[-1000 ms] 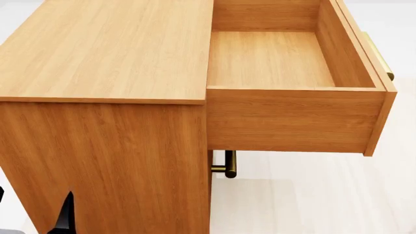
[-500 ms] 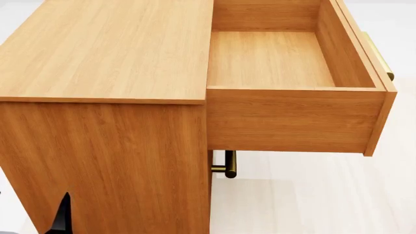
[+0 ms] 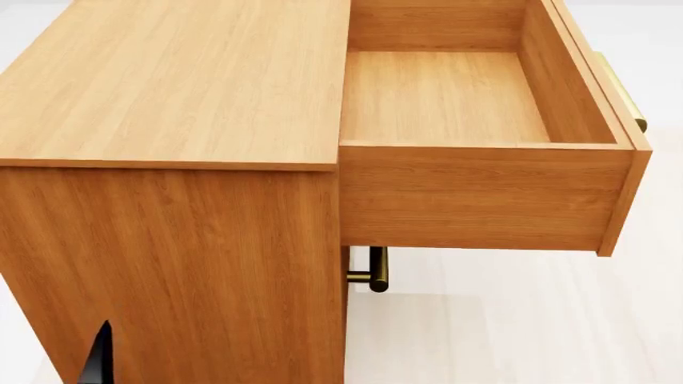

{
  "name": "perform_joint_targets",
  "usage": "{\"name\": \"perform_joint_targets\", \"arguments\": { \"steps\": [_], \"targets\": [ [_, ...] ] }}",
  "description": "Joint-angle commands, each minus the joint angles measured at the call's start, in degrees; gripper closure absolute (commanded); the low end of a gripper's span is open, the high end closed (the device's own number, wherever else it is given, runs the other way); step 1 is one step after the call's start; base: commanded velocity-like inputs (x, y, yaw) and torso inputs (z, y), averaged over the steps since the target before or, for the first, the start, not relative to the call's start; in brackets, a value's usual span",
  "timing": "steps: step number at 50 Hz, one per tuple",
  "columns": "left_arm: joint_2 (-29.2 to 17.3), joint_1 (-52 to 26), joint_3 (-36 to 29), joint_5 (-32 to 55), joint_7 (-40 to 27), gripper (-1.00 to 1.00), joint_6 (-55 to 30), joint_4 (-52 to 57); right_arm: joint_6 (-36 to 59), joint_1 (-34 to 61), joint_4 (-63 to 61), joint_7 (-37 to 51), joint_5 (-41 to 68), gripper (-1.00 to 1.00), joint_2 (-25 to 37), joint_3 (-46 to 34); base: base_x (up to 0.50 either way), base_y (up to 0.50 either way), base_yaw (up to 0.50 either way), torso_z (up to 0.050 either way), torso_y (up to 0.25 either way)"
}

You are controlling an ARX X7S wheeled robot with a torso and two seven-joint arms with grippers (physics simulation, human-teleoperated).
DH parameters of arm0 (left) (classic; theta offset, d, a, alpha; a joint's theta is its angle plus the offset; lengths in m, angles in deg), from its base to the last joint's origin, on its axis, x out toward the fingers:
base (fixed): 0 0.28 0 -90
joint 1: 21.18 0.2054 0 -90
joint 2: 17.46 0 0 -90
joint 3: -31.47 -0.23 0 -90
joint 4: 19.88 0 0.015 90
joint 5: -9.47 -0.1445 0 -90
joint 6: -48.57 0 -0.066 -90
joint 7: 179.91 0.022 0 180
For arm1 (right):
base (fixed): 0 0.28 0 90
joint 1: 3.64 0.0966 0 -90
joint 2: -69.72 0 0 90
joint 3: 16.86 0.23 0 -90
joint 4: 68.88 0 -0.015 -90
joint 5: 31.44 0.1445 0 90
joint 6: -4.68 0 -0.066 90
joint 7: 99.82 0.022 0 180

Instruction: Put the bowl on top of the cabinet.

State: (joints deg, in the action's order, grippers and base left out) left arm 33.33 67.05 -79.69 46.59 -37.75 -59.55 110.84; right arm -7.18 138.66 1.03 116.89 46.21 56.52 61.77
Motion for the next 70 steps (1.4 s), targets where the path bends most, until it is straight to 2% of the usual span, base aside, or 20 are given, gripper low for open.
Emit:
{"name": "perform_joint_targets", "arguments": {
  "steps": [1, 6, 12, 16, 24, 36, 37, 38, 44, 50, 70],
  "targets": [
    [-0.3, 0.8, 0.1, -0.2, 0.1, -1.0, 0.6, 0.3, 11.7, 21.6, -0.6, 2.0, 2.2, 1.0, -1.2, -5.5, 0.0, 0.0, 0.0, 0.0, 0.0],
    [0.1, 0.9, -0.5, -0.7, 0.5, -1.0, 1.0, -0.4, 11.8, 49.4, 4.5, 6.5, 6.7, 1.0, -2.8, -29.6, 0.0, 0.0, 0.0, 0.0, 0.0],
    [-0.3, 0.8, -0.1, -0.3, 0.3, -1.0, 0.9, 0.1, 11.7, 64.7, 9.2, 9.1, 8.0, 1.0, -7.7, -43.1, 0.0, 0.0, 0.0, 0.0, 0.0],
    [-0.4, 1.2, 0.4, -0.1, 0.8, -1.0, 1.8, -0.6, 11.3, 69.9, 12.1, 9.5, 7.5, 1.0, -12.1, -47.1, 0.0, 0.0, 0.0, 0.0, 0.0],
    [-0.5, 1.6, 0.5, -0.4, 1.0, -1.0, 2.5, -0.8, 9.5, 74.6, 19.1, 8.2, 4.5, 1.0, -20.9, -50.6, 0.0, 0.0, 0.0, 0.0, 0.0],
    [-0.6, 2.0, 0.7, -0.4, 1.1, -1.0, 3.0, -1.2, 4.8, 80.6, 29.7, -2.6, -7.0, 1.0, -36.0, -56.7, 0.0, 0.0, 0.0, 0.0, 0.0],
    [-0.7, 2.3, 0.7, -0.5, 1.3, -1.0, 3.4, -1.4, 5.3, 82.7, 33.4, -11.2, -15.6, 1.0, -40.1, -56.5, 0.0, 0.0, 0.0, 0.0, 0.0],
    [-0.7, 2.4, 0.8, -0.5, 1.5, -1.0, 3.6, -1.5, 5.8, 82.6, 34.5, -15.1, -19.7, 1.0, -41.6, -55.5, 0.0, 0.0, 0.0, 0.0, 0.0],
    [-0.5, 2.5, 0.9, -0.4, 2.0, -1.0, 4.4, -2.4, 5.5, 82.5, 37.9, -22.7, -28.8, 1.0, -47.7, -54.1, 0.0, 0.0, 0.0, 0.0, 0.002],
    [0.0, 2.5, 0.5, -1.4, 3.1, -1.0, 5.7, -4.1, 4.6, 82.3, 39.2, -29.2, -35.7, 1.0, -51.5, -53.9, 0.0, 0.0, 0.0, 0.0, 0.0],
    [-0.5, 4.3, 0.1, -4.0, 3.9, -1.0, 8.0, -4.7, -2.4, 80.9, 43.6, -39.8, -42.5, 1.0, -61.9, -55.7, 0.0, 0.0, 0.0, 0.0, 0.001]
  ]
}}
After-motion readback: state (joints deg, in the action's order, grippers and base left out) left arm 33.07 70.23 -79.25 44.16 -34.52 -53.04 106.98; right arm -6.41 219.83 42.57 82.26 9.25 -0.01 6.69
